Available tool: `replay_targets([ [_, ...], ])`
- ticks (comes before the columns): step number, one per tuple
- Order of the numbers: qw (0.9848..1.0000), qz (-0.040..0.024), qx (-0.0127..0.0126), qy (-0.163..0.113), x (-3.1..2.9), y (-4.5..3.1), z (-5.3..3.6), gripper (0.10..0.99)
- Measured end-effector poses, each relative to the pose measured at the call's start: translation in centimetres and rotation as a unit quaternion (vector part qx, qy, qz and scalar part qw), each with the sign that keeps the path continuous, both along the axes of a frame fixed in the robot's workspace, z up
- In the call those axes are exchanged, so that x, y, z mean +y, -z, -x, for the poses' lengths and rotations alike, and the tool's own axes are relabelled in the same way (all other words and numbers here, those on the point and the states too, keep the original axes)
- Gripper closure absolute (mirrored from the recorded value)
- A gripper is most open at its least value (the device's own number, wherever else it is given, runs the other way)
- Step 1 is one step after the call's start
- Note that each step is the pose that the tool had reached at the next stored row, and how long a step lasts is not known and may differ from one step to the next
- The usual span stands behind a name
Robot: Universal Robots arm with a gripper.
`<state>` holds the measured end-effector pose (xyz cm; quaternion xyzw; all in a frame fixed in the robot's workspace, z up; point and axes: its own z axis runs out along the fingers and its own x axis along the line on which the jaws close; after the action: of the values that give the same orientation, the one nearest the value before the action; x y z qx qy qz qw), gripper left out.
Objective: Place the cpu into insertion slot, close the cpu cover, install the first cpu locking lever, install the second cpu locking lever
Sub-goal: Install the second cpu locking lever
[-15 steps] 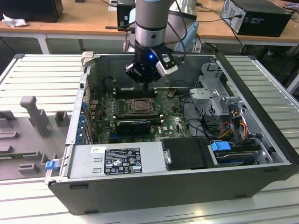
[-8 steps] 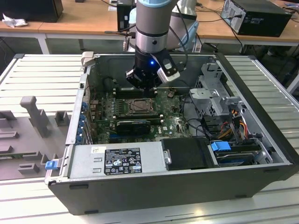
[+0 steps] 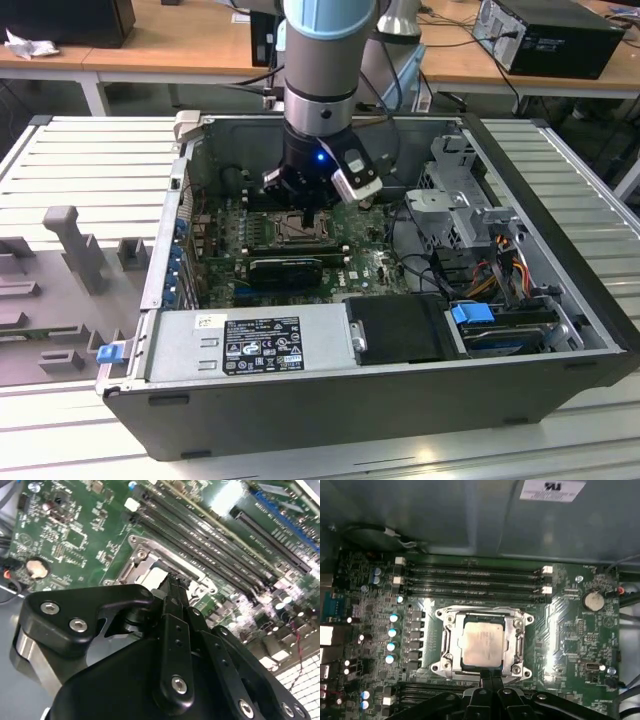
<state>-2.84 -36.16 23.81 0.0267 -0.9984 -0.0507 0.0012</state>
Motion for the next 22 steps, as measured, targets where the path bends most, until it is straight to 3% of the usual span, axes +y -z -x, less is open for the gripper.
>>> replay_targets([
  [2, 1.0000, 0.0000, 0.0025, 0.000, -0.52, 0.27, 0.09, 0.980],
  [4, 1.0000, 0.0004, 0.0028, 0.000, -1.83, 0.33, 0.21, 0.980],
  [5, 1.0000, -0.0002, 0.0028, -0.004, -2.06, 0.35, 0.58, 0.980],
  [8, 0.9999, -0.0101, 0.0028, -0.014, -2.13, 0.50, 1.24, 0.980],
  [10, 0.9996, -0.0230, 0.0027, -0.018, -2.22, 0.59, 1.81, 0.980],
  [12, 0.9993, -0.0310, 0.0026, -0.019, -2.32, 0.65, 2.20, 0.980],
  [13, 0.9991, -0.0377, 0.0025, -0.020, -2.69, 0.69, 2.44, 0.980],
  [16, 0.9980, -0.0442, 0.0034, -0.046, -2.87, 0.93, 2.75, 0.980],
  [18, 0.9975, -0.0504, 0.0031, -0.049, -3.35, 1.45, 3.10, 0.980],
  [22, 0.9972, -0.0567, 0.0029, -0.049, -3.39, 2.29, 3.18, 0.980],
])
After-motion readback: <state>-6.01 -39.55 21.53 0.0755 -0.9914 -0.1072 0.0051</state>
